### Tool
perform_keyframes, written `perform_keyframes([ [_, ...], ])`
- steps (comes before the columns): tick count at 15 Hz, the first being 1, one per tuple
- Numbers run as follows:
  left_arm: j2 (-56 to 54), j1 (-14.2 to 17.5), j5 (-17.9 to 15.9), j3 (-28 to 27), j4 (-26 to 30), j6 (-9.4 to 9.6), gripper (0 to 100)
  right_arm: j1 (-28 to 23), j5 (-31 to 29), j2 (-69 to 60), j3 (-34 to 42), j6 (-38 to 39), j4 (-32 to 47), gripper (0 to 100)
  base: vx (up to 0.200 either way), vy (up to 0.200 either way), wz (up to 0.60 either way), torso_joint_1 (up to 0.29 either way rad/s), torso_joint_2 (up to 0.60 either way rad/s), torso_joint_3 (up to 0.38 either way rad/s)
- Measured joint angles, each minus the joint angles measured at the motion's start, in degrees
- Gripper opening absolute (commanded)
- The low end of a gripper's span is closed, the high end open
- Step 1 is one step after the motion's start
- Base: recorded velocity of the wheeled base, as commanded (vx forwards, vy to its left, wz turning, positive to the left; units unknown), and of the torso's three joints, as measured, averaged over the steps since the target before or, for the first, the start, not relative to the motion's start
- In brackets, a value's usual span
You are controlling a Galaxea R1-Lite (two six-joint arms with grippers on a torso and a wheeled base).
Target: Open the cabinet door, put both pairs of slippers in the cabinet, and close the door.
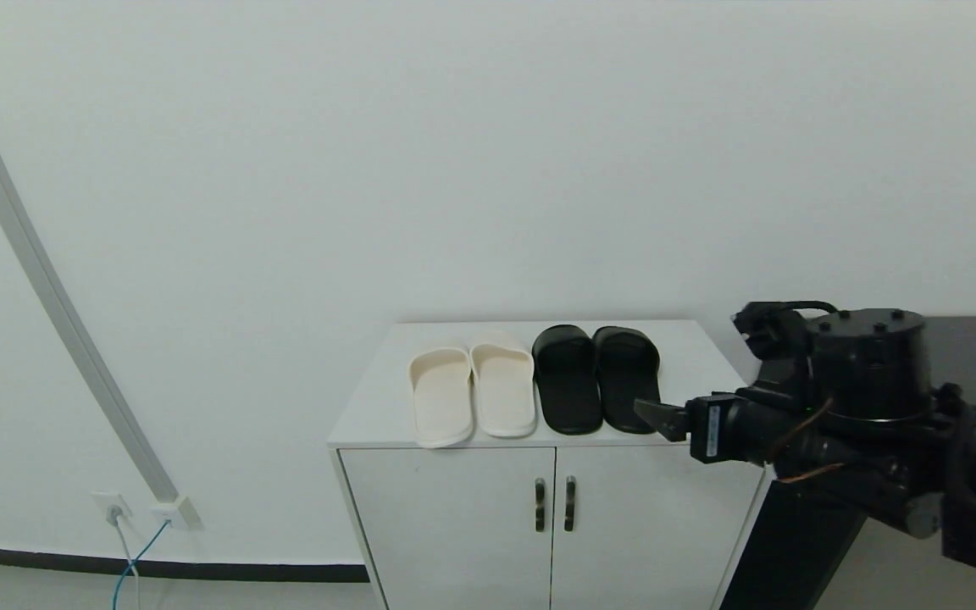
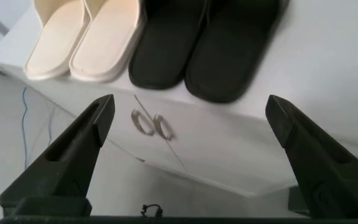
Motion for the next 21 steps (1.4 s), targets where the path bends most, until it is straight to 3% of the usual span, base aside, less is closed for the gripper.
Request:
perform_keyframes([
  [6, 0.00, 0.02, -0.05, 0.00, 0.00, 0.00, 0, 1.23, -9.96, 17.31, -19.07, -0.11, 0.30, 100, 0.000, 0.000, 0.00, 0.000, 0.00, 0.000],
  [13, 0.00, 0.00, 0.00, 0.00, 0.00, 0.00, 0, -1.30, -16.64, 33.90, -40.05, -1.49, 5.86, 100, 0.000, 0.000, 0.00, 0.000, 0.00, 0.000],
  [21, 0.00, 0.02, 0.06, 0.00, 0.00, -0.05, 0, -3.82, -17.98, 43.91, -51.74, -5.42, 5.97, 100, 0.000, 0.000, 0.00, 0.000, 0.00, 0.000],
])
